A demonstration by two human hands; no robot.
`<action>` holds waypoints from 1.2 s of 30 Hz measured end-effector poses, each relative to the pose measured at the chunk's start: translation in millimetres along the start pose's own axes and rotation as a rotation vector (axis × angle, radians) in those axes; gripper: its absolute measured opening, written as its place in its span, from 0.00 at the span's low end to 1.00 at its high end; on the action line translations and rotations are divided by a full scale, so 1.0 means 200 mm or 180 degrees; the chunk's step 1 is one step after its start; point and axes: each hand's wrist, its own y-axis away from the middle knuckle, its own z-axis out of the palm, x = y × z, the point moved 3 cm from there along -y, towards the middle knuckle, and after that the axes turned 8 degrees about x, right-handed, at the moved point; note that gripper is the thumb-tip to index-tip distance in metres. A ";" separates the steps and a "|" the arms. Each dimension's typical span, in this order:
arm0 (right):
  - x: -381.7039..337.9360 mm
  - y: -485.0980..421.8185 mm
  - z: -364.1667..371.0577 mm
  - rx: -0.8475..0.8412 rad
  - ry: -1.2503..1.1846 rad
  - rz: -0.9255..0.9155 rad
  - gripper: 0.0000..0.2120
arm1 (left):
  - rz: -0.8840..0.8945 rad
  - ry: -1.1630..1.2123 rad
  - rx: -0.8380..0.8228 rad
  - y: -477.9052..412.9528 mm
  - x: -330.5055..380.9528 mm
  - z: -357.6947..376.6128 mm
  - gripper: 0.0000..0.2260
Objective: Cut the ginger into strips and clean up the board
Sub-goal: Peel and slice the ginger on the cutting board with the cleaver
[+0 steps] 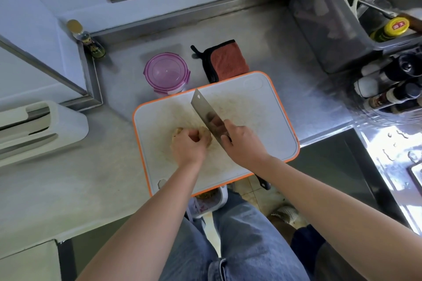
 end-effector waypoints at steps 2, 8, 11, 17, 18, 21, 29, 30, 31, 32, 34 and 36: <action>0.00 0.01 -0.01 -0.0104 0.0048 0.0042 0.08 | -0.0008 0.0041 0.0001 0.00 0.00 0.00 0.09; 0.04 0.06 -0.03 -0.0302 0.0001 0.0063 0.04 | 0.0041 -0.0044 -0.0067 -0.01 0.01 0.00 0.12; 0.04 0.04 -0.02 -0.0345 -0.0022 0.0042 0.03 | -0.0003 0.0002 -0.0125 -0.03 -0.03 0.02 0.10; 0.01 -0.03 0.04 -0.0301 -0.0089 0.0104 0.03 | -0.0118 -0.0020 -0.0172 -0.05 -0.07 0.04 0.08; 0.00 -0.03 0.06 -0.0270 -0.0116 0.0138 0.04 | -0.0085 -0.0049 -0.0197 -0.04 -0.05 0.03 0.07; -0.01 -0.02 0.15 -0.0082 -0.0244 0.0144 0.02 | -0.0085 -0.0028 -0.0220 -0.03 -0.04 0.03 0.05; 0.01 -0.06 0.14 0.0318 -0.0134 0.0161 0.09 | 0.0418 -0.0356 -0.0329 -0.04 -0.04 0.00 0.24; 0.02 -0.08 0.12 0.0363 -0.0177 0.0202 0.09 | 0.0494 -0.0439 -0.0412 -0.04 -0.03 0.00 0.23; 0.03 -0.09 0.09 0.0392 -0.0233 0.0238 0.09 | 0.0516 -0.0447 -0.0460 -0.05 -0.04 0.00 0.20; 0.05 -0.09 0.06 0.0398 -0.0285 0.0251 0.08 | 0.0451 -0.0423 -0.0476 -0.05 -0.04 0.00 0.17; 0.07 -0.08 0.01 0.0293 -0.0319 0.0237 0.06 | 0.0292 -0.0297 -0.0402 -0.04 -0.03 -0.01 0.09; 0.09 -0.05 -0.02 0.0167 -0.0276 0.0213 0.08 | 0.0382 -0.0395 -0.0271 -0.03 -0.02 -0.03 0.07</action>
